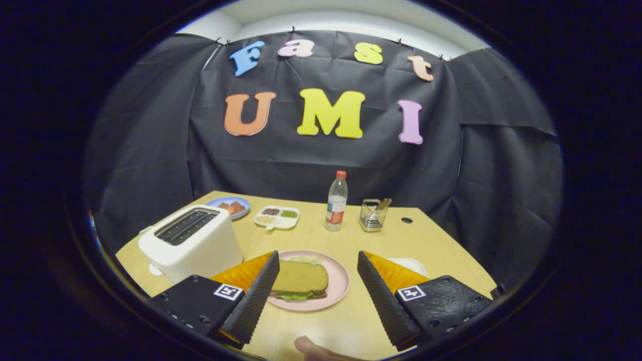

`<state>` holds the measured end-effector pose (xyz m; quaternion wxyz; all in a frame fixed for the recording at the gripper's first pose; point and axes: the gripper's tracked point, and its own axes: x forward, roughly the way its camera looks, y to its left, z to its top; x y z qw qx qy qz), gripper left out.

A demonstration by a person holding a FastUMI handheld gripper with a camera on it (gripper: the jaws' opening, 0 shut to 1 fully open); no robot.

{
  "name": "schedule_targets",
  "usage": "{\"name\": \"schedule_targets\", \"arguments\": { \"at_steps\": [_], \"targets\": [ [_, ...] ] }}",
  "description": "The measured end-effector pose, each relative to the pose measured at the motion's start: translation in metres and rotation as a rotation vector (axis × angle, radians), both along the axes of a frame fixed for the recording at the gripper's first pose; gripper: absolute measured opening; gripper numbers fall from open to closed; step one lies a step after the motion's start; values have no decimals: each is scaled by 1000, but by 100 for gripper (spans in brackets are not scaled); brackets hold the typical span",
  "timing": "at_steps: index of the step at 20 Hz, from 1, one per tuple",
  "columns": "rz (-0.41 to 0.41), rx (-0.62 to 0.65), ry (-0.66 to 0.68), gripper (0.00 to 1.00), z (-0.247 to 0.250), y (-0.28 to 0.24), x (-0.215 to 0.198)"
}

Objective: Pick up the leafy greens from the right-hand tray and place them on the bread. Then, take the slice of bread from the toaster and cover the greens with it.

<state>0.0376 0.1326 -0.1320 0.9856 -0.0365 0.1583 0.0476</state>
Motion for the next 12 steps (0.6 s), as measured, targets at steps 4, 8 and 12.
{"name": "schedule_targets", "arguments": {
  "at_steps": [4, 8, 12],
  "targets": [
    [15, 20, -106, 96, 47, 0, -43],
    [0, 78, -178, 96, 88, 4, -84],
    [4, 70, -225, 95, 113, -1, -114]
  ]
}}
